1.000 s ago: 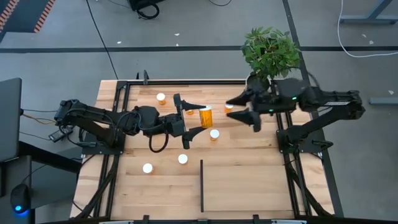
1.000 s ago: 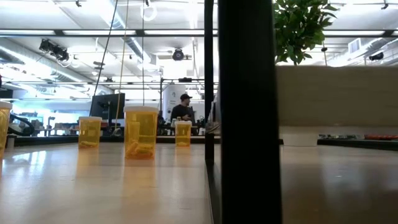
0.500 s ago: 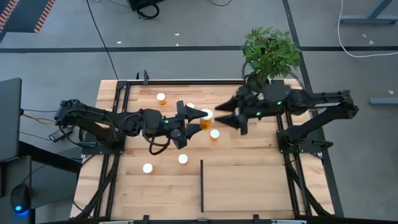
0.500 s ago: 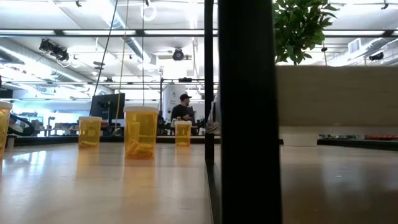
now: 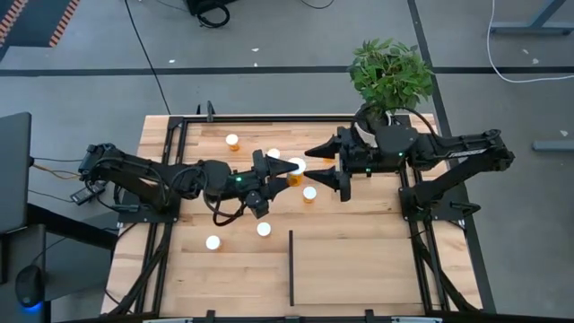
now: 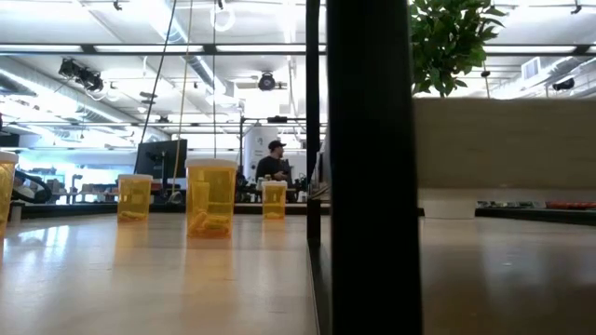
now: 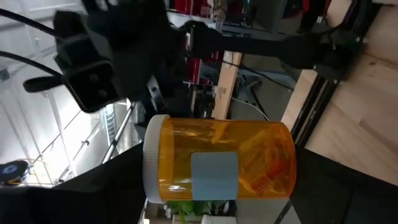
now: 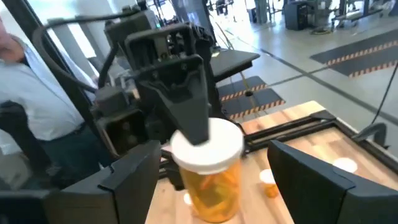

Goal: Pick and place medicine bottles onto shelf by color
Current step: Put the orange pill bottle on the shelf

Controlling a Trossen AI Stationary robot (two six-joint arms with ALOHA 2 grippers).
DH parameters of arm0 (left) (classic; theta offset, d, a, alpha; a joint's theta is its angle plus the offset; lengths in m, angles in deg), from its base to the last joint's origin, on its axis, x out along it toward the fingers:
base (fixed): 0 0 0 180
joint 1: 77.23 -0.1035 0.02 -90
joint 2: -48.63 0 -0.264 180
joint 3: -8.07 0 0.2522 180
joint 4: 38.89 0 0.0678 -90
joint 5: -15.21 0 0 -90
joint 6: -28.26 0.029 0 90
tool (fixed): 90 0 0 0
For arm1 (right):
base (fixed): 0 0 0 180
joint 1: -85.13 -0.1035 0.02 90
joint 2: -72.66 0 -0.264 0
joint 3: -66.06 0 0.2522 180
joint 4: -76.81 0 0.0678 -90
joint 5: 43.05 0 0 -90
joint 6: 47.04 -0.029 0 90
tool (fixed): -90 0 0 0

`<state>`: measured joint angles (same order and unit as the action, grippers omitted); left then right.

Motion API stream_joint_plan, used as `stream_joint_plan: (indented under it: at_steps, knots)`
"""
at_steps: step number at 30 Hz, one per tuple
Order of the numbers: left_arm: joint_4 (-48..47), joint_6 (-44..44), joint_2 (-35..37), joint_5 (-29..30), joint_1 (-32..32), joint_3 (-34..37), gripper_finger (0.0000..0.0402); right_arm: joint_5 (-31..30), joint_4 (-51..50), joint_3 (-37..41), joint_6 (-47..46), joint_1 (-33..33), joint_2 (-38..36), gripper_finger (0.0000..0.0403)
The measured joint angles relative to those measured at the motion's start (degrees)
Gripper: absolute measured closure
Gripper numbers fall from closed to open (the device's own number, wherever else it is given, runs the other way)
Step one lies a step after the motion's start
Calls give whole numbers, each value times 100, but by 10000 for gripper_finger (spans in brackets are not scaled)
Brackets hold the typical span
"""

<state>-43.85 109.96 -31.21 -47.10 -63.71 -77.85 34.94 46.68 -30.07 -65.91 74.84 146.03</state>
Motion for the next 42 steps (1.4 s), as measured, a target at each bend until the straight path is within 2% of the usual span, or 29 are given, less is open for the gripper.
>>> stream_joint_plan:
  at_steps: [12,20,42]
  knots:
    - [-175,-251,0,-448,-2,0,78,162,-68,2,980,2,67,90]
    - [-577,-577,-2,-616,24,4,78,431,-397,2,648,2,68,53]
    - [-708,-776,-4,-688,26,7,79,555,-2,7,504,2,504,52]
